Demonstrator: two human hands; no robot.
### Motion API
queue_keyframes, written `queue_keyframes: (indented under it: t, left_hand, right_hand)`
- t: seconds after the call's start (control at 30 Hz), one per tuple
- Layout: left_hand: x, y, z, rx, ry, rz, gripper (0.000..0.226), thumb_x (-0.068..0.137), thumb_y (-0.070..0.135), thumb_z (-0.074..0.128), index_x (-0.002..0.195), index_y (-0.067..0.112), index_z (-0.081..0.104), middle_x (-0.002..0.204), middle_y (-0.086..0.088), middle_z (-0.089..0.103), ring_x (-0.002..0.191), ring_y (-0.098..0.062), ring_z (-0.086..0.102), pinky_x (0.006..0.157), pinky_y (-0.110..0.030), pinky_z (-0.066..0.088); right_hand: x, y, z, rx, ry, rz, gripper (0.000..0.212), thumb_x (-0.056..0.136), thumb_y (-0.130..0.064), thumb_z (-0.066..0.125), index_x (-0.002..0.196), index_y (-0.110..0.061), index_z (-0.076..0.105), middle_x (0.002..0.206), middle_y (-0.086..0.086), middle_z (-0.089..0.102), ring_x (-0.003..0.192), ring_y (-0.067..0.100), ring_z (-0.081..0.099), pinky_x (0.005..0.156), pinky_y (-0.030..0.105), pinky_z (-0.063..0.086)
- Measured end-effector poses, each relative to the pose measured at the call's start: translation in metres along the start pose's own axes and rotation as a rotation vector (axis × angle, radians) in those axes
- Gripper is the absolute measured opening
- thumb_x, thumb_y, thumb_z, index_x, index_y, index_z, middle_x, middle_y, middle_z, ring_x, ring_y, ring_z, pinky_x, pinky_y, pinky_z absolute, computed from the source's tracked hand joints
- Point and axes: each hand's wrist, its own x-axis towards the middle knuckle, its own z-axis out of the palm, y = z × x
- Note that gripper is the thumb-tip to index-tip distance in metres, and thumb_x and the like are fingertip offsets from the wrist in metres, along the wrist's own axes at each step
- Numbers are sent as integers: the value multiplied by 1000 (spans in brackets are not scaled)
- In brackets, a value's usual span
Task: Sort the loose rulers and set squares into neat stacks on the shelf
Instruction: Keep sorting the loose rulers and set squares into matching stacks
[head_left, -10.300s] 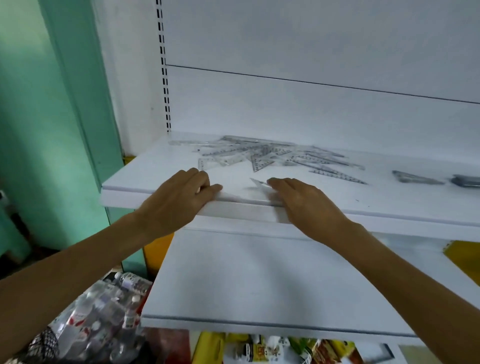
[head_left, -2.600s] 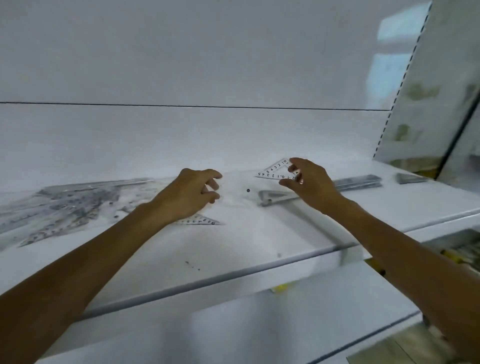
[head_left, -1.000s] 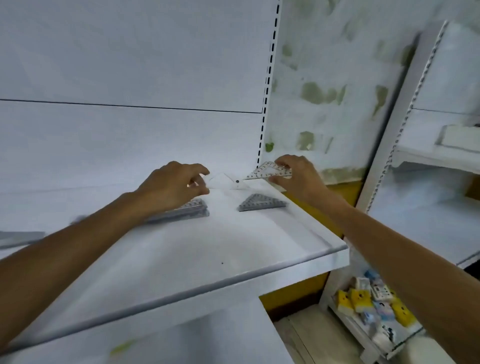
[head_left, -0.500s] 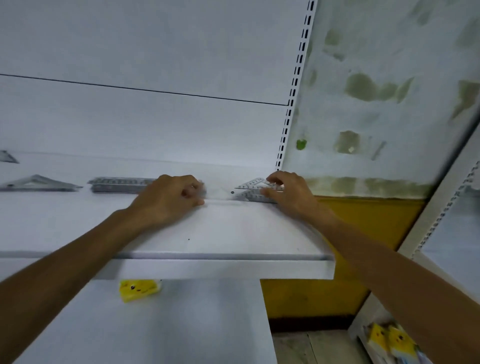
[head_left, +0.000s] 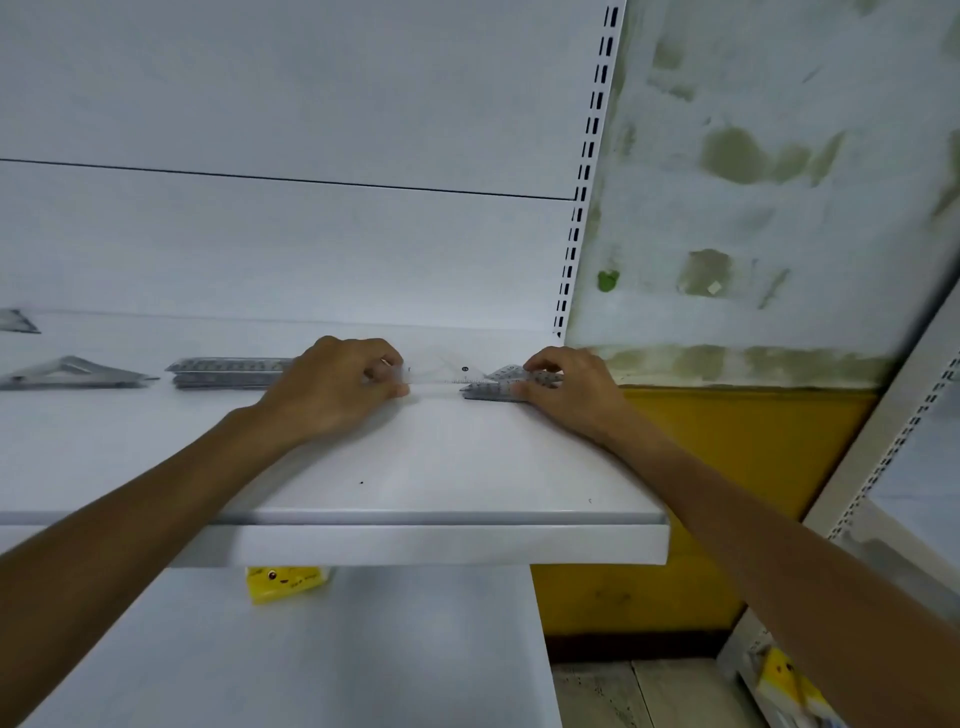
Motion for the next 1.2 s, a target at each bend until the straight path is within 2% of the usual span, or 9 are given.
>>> queue_keyframes:
  t: [0.17, 0.33, 0.4, 0.53, 0.67, 0.8, 0.97, 1.07, 1.2]
  left_hand:
    - [7, 4, 3, 10, 10, -6, 24, 81, 35, 66, 102, 23, 64, 76, 20, 60, 82, -11, 53, 76, -27, 38]
    - [10, 10, 6, -6, 1, 0, 24, 81, 32, 67, 102, 21, 63, 72, 24, 56, 84, -11, 53, 81, -29, 42]
    - [13, 12, 7, -30, -6, 2, 25, 81, 29, 68, 103, 18, 63, 74, 16, 60, 84, -12, 53, 78, -27, 40]
    - [21, 23, 16, -81, -15, -1, 21, 83, 25, 67, 100, 14, 62, 78, 7, 63, 80, -10, 52, 72, -23, 36]
    - [30, 39, 31, -85, -36, 54, 23, 82, 23, 68, 102, 12, 63, 82, 2, 66, 78, -10, 54, 69, -20, 36]
    - [36, 49, 43, -93, -49, 71, 26, 81, 20, 69, 103, 7, 64, 92, -7, 68, 76, -9, 55, 59, -8, 35]
    - [40, 55, 54, -12, -54, 6, 33, 79, 33, 69, 106, 15, 64, 110, -2, 65, 103, -18, 57, 91, -33, 44]
    - [40, 57, 60, 89, -50, -6, 33, 80, 40, 66, 107, 20, 64, 114, 3, 63, 110, -18, 54, 96, -37, 39]
    - [42, 56, 63, 90, -69, -21, 31, 81, 41, 64, 105, 22, 65, 113, 2, 64, 108, -19, 55, 94, -37, 41]
  right_hand:
    - [-2, 0, 1, -65, 16, 57, 34, 75, -51, 65, 99, -27, 65, 109, -5, 63, 106, 17, 52, 94, 44, 41]
    - [-9, -7, -5, -81, 12, 32, 32, 80, -46, 61, 103, -23, 63, 116, -1, 59, 115, 18, 45, 99, 44, 37]
    - [-19, -12, -11, -88, 34, -4, 27, 85, -38, 58, 103, -18, 64, 115, 1, 59, 114, 19, 45, 99, 37, 37]
    - [-57, -33, -21, -167, 89, -111, 20, 89, -30, 55, 93, -13, 65, 105, 2, 58, 103, 17, 48, 78, 23, 35]
    - [-100, -52, -18, -222, -105, -104, 27, 91, -41, 45, 103, -22, 60, 114, -5, 56, 109, 15, 45, 86, 28, 37]
    - [-117, -55, -10, -373, -53, -208, 39, 93, -36, 26, 106, -18, 57, 108, -2, 58, 99, 18, 48, 83, 33, 40]
    - [-118, -56, -6, -394, 5, -240, 50, 89, -36, 15, 100, -16, 59, 100, 1, 61, 91, 20, 51, 77, 37, 44]
    - [-119, -56, -5, -404, 1, -240, 50, 90, -35, 14, 99, -15, 58, 98, 2, 61, 90, 21, 51, 77, 37, 45]
    - [-120, -56, -6, -405, 2, -246, 49, 90, -35, 14, 99, -15, 58, 99, 3, 61, 89, 20, 51, 77, 37, 45]
